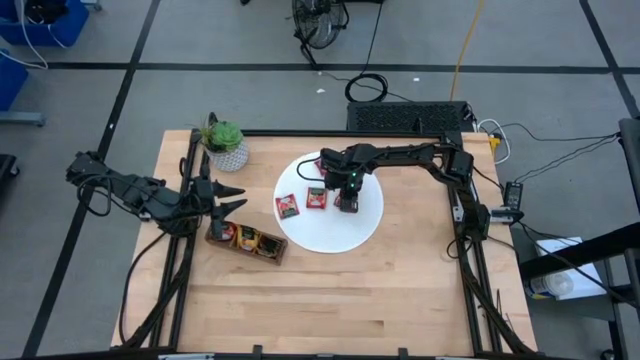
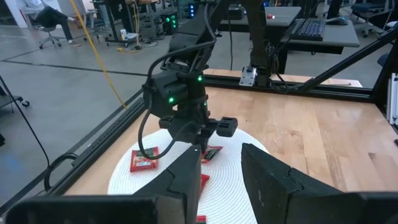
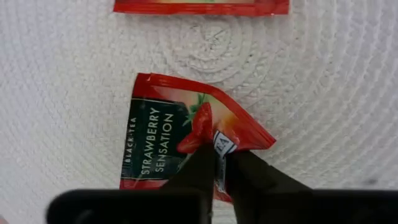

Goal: Pick & Place Tea
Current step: Put the red tea bag into the left section of the wooden organizer

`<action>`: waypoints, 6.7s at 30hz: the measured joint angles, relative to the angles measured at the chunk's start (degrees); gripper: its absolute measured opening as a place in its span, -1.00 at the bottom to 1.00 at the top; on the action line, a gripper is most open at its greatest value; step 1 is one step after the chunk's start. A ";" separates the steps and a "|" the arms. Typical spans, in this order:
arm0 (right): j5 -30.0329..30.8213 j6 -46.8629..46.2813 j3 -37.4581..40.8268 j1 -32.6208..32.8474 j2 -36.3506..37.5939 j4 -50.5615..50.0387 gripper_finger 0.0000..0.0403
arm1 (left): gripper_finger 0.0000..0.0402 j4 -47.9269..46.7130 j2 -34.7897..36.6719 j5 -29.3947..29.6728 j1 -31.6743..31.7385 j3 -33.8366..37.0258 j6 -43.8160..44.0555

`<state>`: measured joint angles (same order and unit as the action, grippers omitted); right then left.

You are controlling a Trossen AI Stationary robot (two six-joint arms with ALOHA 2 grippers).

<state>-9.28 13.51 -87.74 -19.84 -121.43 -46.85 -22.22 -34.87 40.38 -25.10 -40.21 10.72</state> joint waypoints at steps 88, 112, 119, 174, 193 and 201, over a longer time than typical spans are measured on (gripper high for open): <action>27.26 9.87 26.56 16.16 11.98 119.44 -0.96 | -0.40 44.49 -34.25 8.55 16.81 0.00 -17.03; 30.48 11.34 26.51 16.16 12.09 116.39 -0.96 | -0.78 42.75 -33.88 12.30 15.93 0.02 -20.04; 30.49 11.66 26.51 16.14 12.09 116.14 -0.96 | -0.73 41.45 -33.79 12.41 15.87 0.00 -20.02; 30.25 3.68 28.94 16.18 12.00 100.24 -0.56 | -1.00 -67.38 -34.33 -38.85 6.19 -20.87 32.22; 30.12 3.46 28.94 16.20 12.04 99.68 -0.56 | -1.00 -67.76 -54.53 -36.37 5.17 -20.74 16.79; 30.10 3.42 28.94 16.20 12.04 99.66 -0.56 | -0.99 -67.73 -60.91 -34.49 6.26 -20.74 16.61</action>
<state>20.82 16.93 -58.81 -3.64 -109.38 52.82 -89.95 -95.79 5.89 -18.84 -60.95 27.33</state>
